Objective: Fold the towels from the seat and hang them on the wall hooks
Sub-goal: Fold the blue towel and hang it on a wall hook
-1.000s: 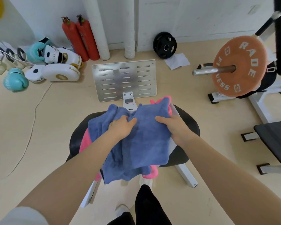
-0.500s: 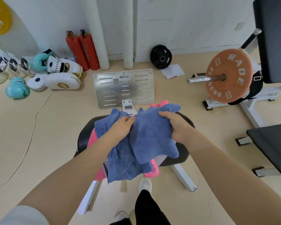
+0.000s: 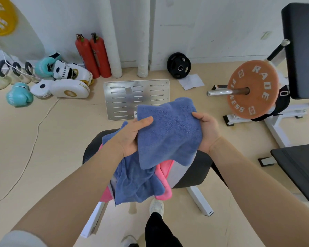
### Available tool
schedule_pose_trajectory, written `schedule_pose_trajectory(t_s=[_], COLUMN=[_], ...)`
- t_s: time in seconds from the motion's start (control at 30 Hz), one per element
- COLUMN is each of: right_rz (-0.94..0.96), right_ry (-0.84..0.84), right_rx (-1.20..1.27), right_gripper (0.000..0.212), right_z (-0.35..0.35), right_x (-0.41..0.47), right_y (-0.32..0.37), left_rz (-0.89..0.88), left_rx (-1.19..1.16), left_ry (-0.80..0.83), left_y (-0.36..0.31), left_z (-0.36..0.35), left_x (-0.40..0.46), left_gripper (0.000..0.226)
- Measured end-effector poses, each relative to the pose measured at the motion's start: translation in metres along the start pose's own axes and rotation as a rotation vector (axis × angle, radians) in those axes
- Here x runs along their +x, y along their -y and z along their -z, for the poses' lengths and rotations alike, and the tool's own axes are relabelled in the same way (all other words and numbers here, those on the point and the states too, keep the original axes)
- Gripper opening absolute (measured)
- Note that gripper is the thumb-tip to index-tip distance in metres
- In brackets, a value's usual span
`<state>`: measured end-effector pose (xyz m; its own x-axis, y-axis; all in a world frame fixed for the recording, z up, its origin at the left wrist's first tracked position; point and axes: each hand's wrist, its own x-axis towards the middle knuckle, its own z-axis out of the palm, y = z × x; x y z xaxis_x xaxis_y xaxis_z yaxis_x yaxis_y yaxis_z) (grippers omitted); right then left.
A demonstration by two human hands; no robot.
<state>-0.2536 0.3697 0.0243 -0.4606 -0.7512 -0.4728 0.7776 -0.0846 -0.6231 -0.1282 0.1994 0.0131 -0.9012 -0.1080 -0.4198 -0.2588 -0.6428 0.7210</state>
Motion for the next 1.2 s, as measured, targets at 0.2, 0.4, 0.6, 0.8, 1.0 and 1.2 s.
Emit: schedule_pose_trajectory(t_s=[0.2, 0.4, 0.6, 0.8, 1.0, 1.2], right_rz=[0.031, 0.033, 0.358, 0.122, -0.478, -0.417], right_ry=[-0.005, -0.175, -0.119, -0.170, -0.431, -0.499], right_rx=[-0.113, -0.503, -0.376, -0.527, -0.855, -1.030], right_gripper=[0.042, 0.032, 0.040, 0.032, 0.089, 0.059], right_z=[0.009, 0.006, -0.027, -0.001, 0.024, 0.013], right_x=[0.017, 0.043, 0.057, 0.044, 0.022, 0.017], right_y=[0.023, 0.039, 0.077, 0.039, -0.027, -0.044], left_rz=[-0.088, -0.074, -0.302, -0.079, 0.416, 0.357], left_rx=[0.164, 0.231, 0.277, 0.215, 0.402, 0.778], left_ry=[-0.112, -0.378, -0.331, -0.245, -0.268, -0.224], left_y=[-0.016, -0.042, -0.101, -0.046, 0.029, 0.041], left_z=[-0.003, -0.010, -0.033, 0.014, 0.048, 0.030], left_x=[0.021, 0.046, 0.051, 0.033, -0.006, -0.007], left_gripper=[0.018, 0.009, 0.009, 0.028, 0.056, 0.040])
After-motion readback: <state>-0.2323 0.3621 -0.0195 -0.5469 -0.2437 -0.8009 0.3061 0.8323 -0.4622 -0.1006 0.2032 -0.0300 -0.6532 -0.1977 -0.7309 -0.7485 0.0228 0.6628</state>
